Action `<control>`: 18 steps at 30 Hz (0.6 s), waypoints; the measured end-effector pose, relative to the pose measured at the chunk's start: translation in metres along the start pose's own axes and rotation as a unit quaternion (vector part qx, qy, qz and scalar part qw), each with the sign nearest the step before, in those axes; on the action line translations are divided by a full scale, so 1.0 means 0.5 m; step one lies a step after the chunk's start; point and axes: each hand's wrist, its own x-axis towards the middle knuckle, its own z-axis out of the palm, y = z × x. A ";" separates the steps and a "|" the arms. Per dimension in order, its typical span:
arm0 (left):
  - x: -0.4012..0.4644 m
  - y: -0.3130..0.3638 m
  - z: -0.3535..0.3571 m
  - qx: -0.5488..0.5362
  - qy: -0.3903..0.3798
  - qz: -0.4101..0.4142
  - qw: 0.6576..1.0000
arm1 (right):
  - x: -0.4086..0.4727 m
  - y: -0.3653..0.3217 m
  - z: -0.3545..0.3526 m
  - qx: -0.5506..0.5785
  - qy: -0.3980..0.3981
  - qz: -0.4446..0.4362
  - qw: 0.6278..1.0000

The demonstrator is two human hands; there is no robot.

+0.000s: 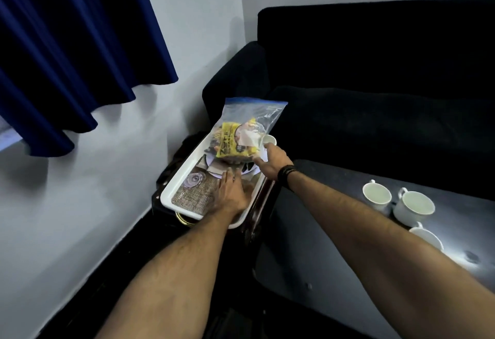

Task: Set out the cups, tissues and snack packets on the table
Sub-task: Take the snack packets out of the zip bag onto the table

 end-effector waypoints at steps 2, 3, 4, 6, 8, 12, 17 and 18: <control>0.020 -0.001 0.028 -0.009 -0.009 -0.021 1.000 | 0.032 -0.003 0.011 0.049 0.017 0.025 0.998; 0.026 -0.003 0.045 -0.008 -0.010 -0.029 0.999 | 0.048 -0.005 0.015 0.073 0.018 0.037 0.996; 0.032 -0.006 0.060 -0.004 -0.010 -0.034 0.999 | 0.062 -0.005 0.017 0.096 0.017 0.049 0.994; 0.040 -0.012 0.079 -0.002 -0.009 -0.037 0.999 | 0.087 -0.006 0.021 0.124 0.014 0.077 0.989; 0.044 -0.016 0.086 0.004 -0.007 -0.036 0.999 | 0.107 -0.008 0.027 0.149 0.002 0.106 0.983; 0.042 -0.013 0.083 0.000 0.001 -0.034 0.999 | 0.126 -0.026 0.054 0.227 -0.024 0.147 0.962; 0.039 -0.009 0.081 0.001 0.012 -0.038 0.999 | 0.126 -0.045 0.074 0.474 -0.064 0.277 0.834; 0.039 -0.009 0.082 0.002 0.013 -0.039 0.999 | 0.118 -0.051 0.075 0.575 -0.085 0.320 0.748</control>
